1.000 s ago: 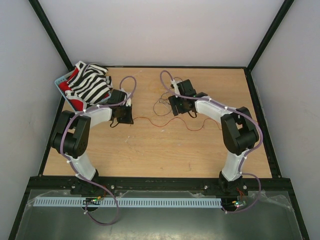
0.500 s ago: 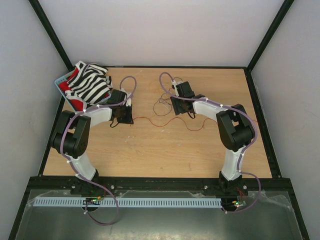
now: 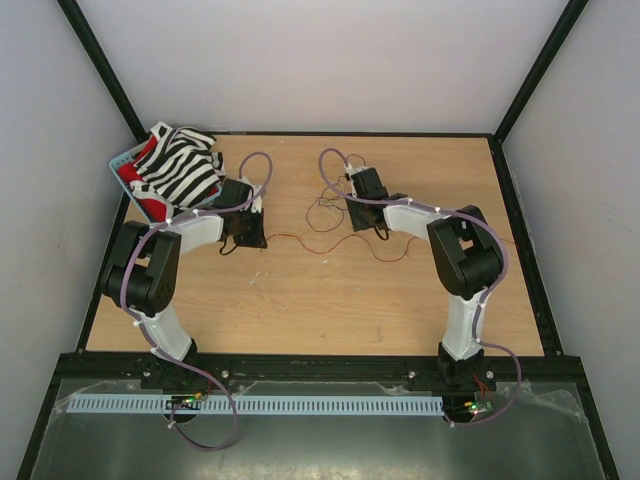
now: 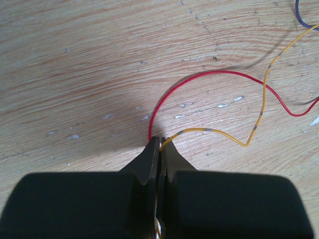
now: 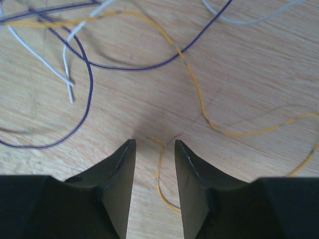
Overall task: Zip-tie the wires
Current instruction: Straighten the cable at the center of the board, then untie the cable at the center of the board.
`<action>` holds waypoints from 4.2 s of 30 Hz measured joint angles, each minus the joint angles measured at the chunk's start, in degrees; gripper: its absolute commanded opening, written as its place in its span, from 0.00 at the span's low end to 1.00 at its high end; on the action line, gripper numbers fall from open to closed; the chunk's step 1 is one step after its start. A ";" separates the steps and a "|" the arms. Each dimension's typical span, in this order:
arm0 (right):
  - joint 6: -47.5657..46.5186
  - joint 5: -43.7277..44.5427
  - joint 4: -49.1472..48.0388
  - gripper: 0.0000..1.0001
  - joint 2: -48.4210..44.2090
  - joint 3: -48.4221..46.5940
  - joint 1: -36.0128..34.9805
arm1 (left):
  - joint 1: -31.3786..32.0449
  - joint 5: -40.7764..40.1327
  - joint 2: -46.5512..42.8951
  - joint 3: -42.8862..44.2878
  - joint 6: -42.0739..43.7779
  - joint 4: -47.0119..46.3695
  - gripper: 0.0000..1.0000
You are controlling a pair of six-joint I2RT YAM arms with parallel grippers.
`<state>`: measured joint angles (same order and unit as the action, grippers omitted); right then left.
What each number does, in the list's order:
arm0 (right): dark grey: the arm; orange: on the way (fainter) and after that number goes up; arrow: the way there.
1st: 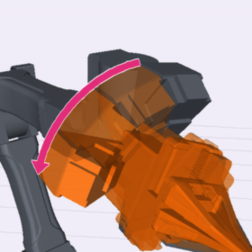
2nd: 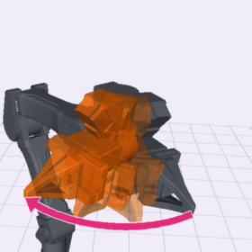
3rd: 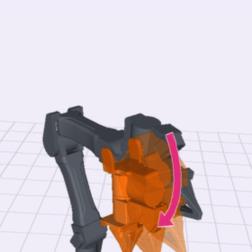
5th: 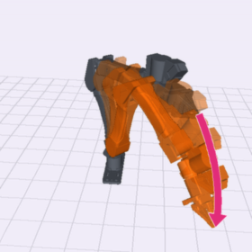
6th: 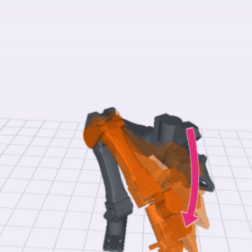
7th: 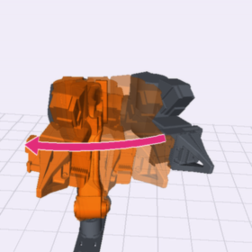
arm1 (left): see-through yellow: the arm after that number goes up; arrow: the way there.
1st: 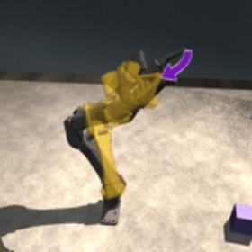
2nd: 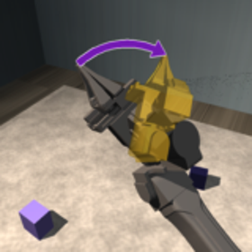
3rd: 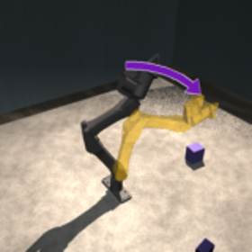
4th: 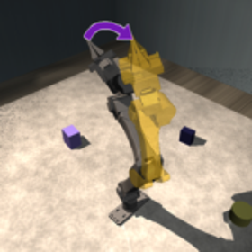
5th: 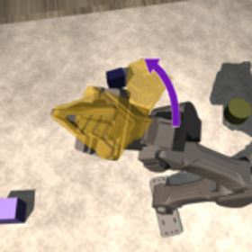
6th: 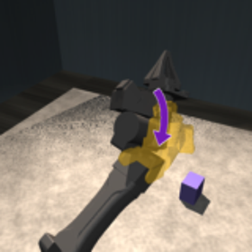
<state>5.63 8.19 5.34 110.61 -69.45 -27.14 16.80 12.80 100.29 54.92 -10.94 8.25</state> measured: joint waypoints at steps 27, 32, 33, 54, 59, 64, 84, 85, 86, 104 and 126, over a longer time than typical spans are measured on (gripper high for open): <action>-2.80 10.64 2.82 0.00 -24.39 7.45 20.94 | -0.72 0.98 0.07 -0.22 -1.11 -0.28 0.00; -3.13 17.33 4.94 0.00 -22.99 8.13 27.87 | -0.76 1.16 0.11 -0.22 -1.09 -0.28 0.00; -3.19 18.80 5.22 0.00 -22.45 8.28 28.94 | -0.76 1.18 0.11 -0.22 -1.09 -0.28 0.00; -3.48 34.95 3.69 0.00 -10.88 8.33 43.89 | -1.09 1.86 0.52 0.17 -1.09 0.00 0.00; -4.26 35.36 1.99 0.00 -8.35 7.93 45.40 | -1.14 1.92 0.59 0.26 -1.11 0.11 0.00; -4.59 35.74 1.11 0.00 -4.74 6.43 45.88 | -1.51 2.67 1.07 0.79 -1.29 0.59 0.00; -2.80 27.28 0.11 0.07 -1.60 6.73 46.69 | -1.97 4.28 2.45 2.58 -1.20 2.43 0.00; -2.78 27.26 0.04 0.10 -1.60 6.75 46.69 | -1.97 4.26 2.45 2.58 -1.18 2.43 0.00; -2.78 27.17 -0.07 0.14 -1.60 6.75 46.69 | -1.95 4.26 2.45 2.58 -1.11 2.43 0.00; -1.18 16.15 0.37 0.49 -6.43 6.75 46.80 | -1.57 3.34 2.56 3.08 -0.96 3.10 0.16; 4.07 -10.05 -0.48 0.74 -16.41 8.00 43.80 | -0.90 1.84 0.70 3.78 -0.81 6.40 0.59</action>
<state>9.69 -1.87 4.86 94.19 -61.45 16.67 15.90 14.63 100.99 58.70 -11.75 14.66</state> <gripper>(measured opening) 0.713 0.551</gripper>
